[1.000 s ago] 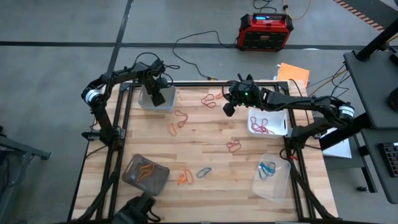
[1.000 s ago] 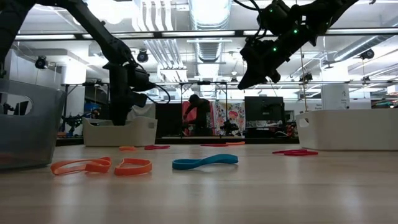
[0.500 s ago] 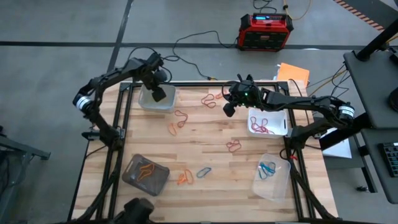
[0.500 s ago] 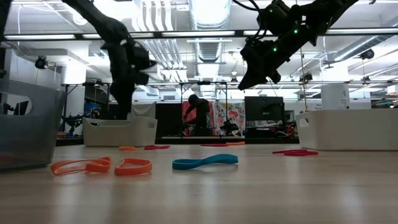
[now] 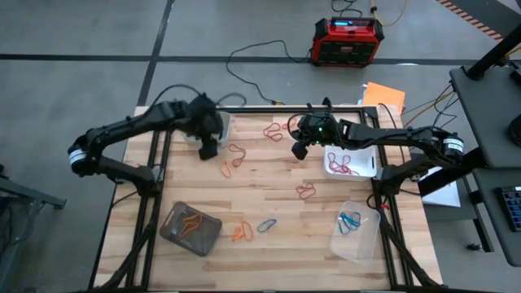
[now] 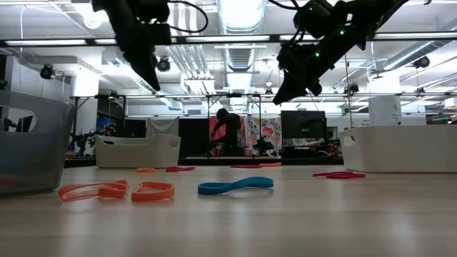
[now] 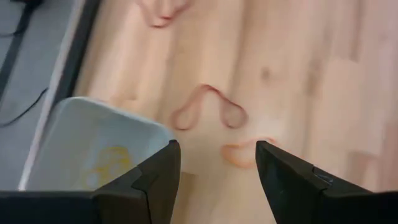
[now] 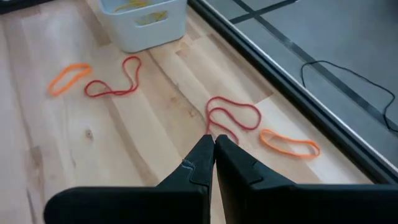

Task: Sort rubber bands into baskets
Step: Put the orange rubber band into the black bin

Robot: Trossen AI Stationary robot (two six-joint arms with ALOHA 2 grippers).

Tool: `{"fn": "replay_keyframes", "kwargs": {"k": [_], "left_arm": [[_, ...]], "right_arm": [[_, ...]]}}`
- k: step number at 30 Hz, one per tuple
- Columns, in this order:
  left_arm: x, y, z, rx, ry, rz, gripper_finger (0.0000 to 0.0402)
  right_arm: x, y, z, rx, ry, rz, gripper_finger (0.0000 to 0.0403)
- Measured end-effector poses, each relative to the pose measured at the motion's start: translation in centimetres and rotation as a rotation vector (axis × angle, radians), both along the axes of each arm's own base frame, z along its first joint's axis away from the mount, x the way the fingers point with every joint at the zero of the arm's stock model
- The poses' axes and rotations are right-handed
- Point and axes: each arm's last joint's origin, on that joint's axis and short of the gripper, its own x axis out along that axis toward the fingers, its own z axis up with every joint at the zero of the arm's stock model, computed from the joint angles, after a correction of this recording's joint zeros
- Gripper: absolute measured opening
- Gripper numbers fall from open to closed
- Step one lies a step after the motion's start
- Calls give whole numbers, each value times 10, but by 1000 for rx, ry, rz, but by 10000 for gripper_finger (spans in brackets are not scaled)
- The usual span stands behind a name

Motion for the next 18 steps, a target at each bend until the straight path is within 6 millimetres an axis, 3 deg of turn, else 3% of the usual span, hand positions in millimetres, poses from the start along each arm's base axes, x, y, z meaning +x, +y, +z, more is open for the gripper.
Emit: {"fn": "replay_keyframes", "kwargs": {"k": [3,8,12,18], "left_arm": [[-1,-20,-13,-12,34,-81,192],[4,-40,-53,-22,66,-165,192],[11,-46,-84,-20,68,-200,190],[19,-45,-111,-13,96,-203,176]], "right_arm": [[2,7,-1,4,6,23,9],[4,18,-3,30,34,53,9],[6,27,-5,46,43,73,9],[8,36,-4,47,42,103,9]]}}
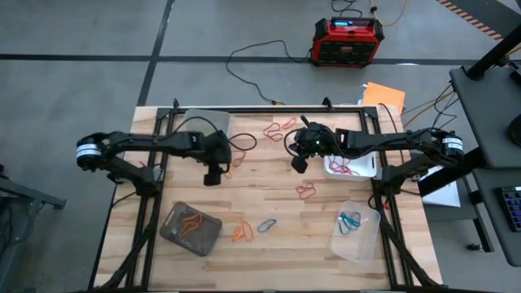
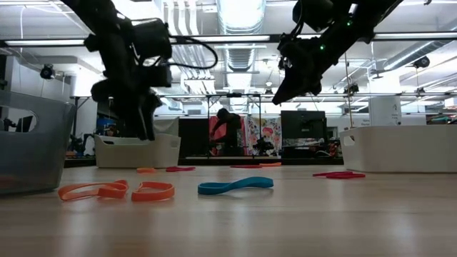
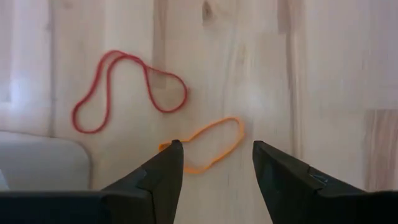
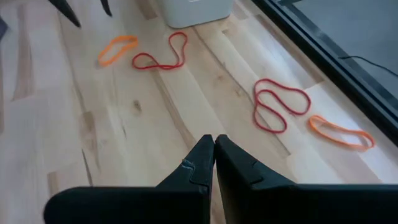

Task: Sort rubber bands into baskets
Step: Put the orange rubber band into the black bin

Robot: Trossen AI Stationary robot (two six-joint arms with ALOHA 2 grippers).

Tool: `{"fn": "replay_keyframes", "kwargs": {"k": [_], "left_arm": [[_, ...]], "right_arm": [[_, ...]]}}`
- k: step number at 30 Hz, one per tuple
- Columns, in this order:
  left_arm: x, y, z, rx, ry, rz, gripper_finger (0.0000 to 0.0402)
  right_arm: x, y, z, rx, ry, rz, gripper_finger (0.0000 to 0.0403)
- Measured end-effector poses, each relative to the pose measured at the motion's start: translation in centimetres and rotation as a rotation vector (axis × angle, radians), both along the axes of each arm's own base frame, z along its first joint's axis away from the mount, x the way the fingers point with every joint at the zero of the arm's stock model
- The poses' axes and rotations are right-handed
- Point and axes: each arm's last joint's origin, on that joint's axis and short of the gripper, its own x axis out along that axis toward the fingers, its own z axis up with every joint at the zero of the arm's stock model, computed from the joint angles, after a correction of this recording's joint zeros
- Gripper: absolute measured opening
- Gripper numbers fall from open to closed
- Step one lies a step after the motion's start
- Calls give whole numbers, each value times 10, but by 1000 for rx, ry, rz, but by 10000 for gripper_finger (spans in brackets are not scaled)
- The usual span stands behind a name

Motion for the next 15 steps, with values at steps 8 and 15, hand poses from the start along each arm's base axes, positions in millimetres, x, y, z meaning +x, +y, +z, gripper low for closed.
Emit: {"fn": "replay_keyframes", "kwargs": {"k": [8,15], "left_arm": [[9,1,-29,-43,109,-21,149],[15,3,-48,-58,166,-34,131]], "right_arm": [[0,1,0,17,-7,-11,9],[0,1,0,17,-7,-11,9]]}}
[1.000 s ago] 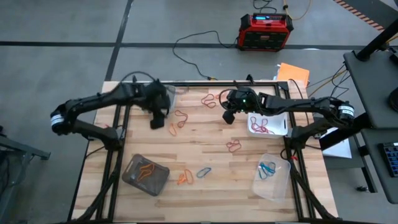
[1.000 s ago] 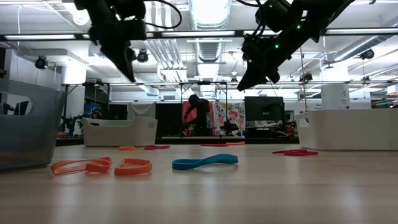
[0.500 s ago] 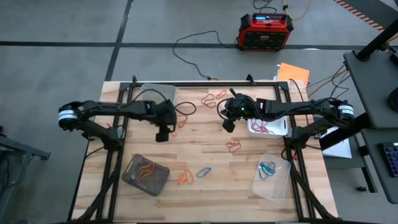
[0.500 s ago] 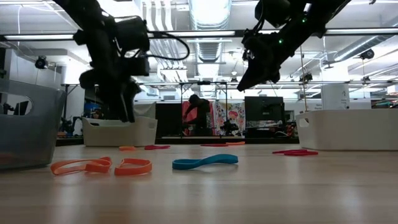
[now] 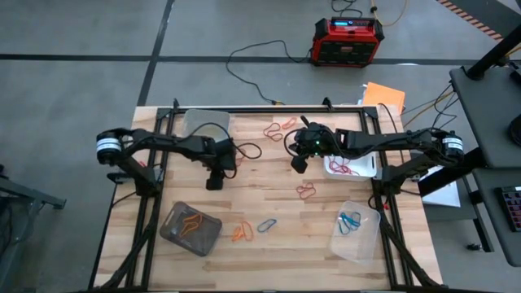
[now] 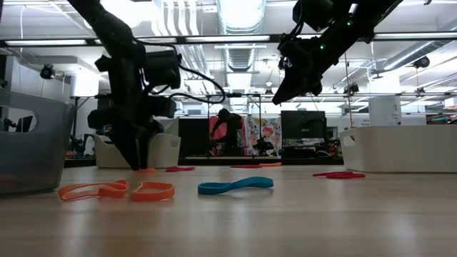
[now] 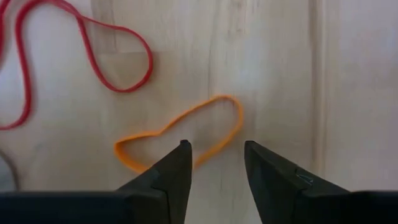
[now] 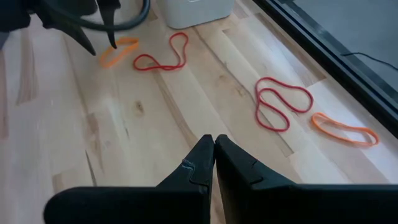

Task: Sort rubber bands into baskets
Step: Put the orange rubber band into the black bin

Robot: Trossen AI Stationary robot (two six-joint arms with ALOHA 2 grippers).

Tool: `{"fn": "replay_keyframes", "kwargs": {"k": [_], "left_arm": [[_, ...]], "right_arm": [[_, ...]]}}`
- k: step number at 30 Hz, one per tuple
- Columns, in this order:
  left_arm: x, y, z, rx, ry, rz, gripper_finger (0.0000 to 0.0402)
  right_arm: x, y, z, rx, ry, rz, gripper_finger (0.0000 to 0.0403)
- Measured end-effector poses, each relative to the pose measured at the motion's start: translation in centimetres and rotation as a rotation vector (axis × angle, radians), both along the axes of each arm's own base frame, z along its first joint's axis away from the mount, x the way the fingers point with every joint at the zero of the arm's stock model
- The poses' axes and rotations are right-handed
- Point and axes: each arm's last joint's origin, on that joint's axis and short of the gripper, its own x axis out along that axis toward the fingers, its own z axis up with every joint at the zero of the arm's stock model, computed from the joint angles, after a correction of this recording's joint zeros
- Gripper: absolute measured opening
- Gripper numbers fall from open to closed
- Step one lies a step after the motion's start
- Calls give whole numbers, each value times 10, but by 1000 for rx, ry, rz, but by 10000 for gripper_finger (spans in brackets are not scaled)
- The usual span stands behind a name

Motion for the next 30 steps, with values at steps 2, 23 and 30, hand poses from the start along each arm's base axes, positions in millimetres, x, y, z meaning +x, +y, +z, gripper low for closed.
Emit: {"fn": "replay_keyframes", "kwargs": {"k": [2,23,30], "left_arm": [[2,1,-4,0,5,-5,126],[9,-5,-12,3,11,-66,1],[10,-11,30,30,-106,-96,0]], "right_arm": [[0,0,0,0,0,0,9],[0,0,0,-11,6,9,9],[-1,0,-1,-7,21,9,9]]}}
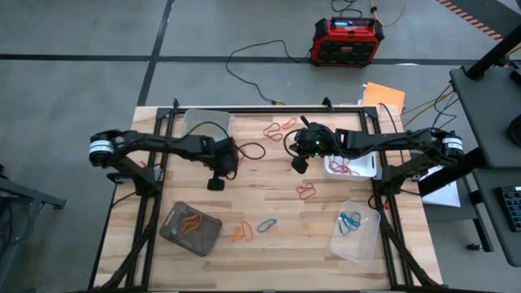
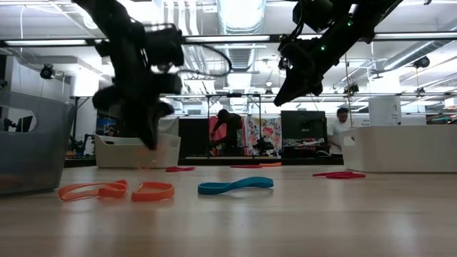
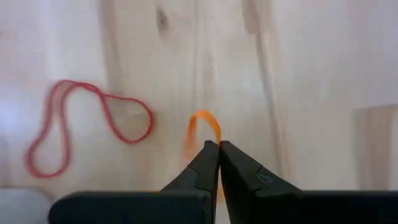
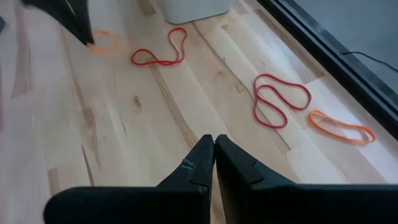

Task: Sort rubber bands into baskets
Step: Put the orange rubber band into the black bin

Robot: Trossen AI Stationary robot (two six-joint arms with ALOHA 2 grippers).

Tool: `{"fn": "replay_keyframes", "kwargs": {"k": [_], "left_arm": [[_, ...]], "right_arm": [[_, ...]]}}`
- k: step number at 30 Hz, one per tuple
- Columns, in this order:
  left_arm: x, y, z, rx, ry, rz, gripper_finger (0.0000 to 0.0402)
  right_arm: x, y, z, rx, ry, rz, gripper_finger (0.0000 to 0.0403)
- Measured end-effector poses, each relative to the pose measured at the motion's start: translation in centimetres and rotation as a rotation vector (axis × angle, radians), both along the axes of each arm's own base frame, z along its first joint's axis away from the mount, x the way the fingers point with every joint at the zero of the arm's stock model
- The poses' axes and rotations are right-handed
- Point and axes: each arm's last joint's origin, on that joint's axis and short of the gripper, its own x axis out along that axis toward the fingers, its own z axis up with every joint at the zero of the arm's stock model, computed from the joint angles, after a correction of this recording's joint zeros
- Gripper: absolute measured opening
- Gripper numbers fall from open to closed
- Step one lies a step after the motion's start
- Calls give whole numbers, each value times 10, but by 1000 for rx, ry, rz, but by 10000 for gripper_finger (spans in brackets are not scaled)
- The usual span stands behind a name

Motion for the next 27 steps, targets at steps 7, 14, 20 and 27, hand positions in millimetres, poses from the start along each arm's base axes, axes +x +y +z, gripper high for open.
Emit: {"fn": "replay_keyframes", "kwargs": {"k": [7,14,20,27], "left_arm": [[-16,-14,59,-16,-101,-7,0],[-38,-46,112,-109,-147,24,0],[-61,-80,129,-301,-67,25,0],[-80,-115,123,-487,137,89,0]], "right_arm": [[0,0,0,4,0,-3,9],[0,1,0,4,1,-2,9],[0,1,0,5,1,-2,9],[0,2,0,11,-2,-3,9]]}}
